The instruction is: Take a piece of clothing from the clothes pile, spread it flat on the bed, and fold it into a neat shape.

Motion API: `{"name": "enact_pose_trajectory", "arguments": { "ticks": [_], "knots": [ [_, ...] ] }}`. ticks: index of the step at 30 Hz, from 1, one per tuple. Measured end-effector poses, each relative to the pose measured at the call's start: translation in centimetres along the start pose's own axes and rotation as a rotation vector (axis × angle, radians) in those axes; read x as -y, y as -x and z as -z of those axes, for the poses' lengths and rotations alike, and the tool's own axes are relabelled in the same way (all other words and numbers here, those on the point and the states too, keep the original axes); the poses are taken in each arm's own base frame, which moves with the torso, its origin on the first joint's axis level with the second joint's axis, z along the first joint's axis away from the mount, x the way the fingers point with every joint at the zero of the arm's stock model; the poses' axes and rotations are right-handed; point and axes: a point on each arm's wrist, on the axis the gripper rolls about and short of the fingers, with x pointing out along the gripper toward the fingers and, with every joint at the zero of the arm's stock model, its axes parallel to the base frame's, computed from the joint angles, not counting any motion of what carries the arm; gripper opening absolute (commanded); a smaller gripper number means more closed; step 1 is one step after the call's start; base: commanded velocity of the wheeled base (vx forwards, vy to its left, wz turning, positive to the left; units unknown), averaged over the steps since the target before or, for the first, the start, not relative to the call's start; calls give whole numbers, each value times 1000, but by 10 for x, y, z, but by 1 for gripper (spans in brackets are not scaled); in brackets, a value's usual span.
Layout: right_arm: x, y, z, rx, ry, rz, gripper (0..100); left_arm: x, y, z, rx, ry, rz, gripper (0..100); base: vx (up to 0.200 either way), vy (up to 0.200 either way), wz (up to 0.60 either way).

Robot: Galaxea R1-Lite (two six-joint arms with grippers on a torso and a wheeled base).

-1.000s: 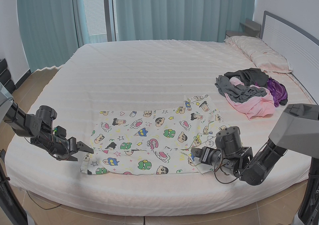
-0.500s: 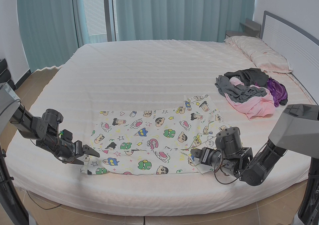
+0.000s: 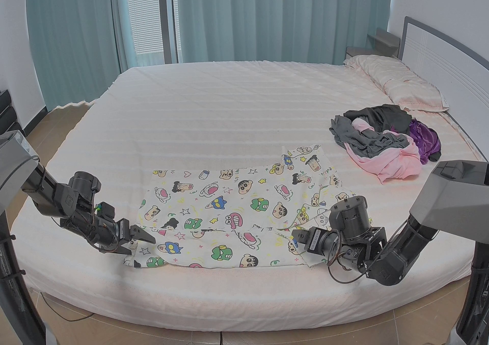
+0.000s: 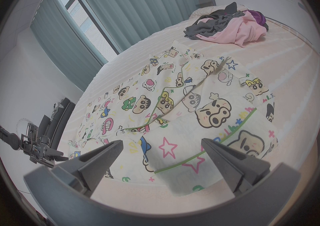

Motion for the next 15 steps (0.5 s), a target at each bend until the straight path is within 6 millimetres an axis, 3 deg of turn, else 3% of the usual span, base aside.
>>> {"name": "enact_pose_trajectory", "arguments": {
  "ticks": [7,8,15],
  "knots": [
    [0,0,1,-2,1,0,100,-2,-7,0,-6,-6,-3,100,0,0,0],
    [0,0,1,-1,1,1,100,-2,-8,0,-8,-6,-4,0,0,0,0],
    [0,0,0,-1,0,1,100,-5,-9,1,-19,7,-17,0,0,0,0]
  ]
}}
